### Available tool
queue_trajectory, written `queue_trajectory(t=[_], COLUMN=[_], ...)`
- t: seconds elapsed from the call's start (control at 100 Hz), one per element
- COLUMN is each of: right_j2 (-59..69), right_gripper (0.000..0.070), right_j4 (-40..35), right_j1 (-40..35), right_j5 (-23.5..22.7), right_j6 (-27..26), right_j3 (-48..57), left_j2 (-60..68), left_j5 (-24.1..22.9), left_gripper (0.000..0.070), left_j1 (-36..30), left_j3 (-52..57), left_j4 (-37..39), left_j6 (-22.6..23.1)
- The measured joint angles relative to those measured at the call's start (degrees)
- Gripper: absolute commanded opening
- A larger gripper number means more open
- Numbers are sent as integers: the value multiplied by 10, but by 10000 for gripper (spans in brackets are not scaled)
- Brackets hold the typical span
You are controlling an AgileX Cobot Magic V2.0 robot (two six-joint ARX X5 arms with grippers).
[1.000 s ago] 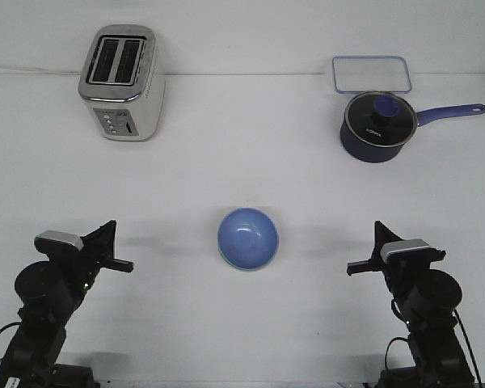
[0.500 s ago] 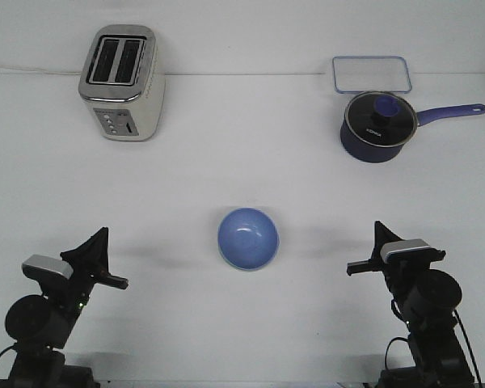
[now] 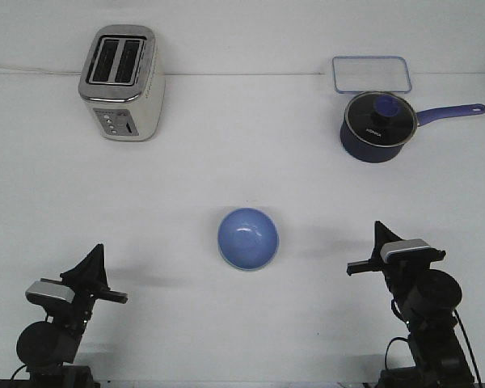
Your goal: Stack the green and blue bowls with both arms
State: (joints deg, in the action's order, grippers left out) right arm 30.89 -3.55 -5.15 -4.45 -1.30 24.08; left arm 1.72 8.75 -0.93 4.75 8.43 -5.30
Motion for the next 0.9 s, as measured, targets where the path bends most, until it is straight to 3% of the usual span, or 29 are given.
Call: queue_trajectory(t=[0.9], right_j2=[0], right_gripper=[0], right_j4=[0], right_j1=[0], right_j5=[0], right_j6=[0], right_j3=[0], left_j2=[-14], left_j5=[0], left_gripper=[11], left_j1=[12], left_j3=[-28], left_j4=[42], left_j6=[-2])
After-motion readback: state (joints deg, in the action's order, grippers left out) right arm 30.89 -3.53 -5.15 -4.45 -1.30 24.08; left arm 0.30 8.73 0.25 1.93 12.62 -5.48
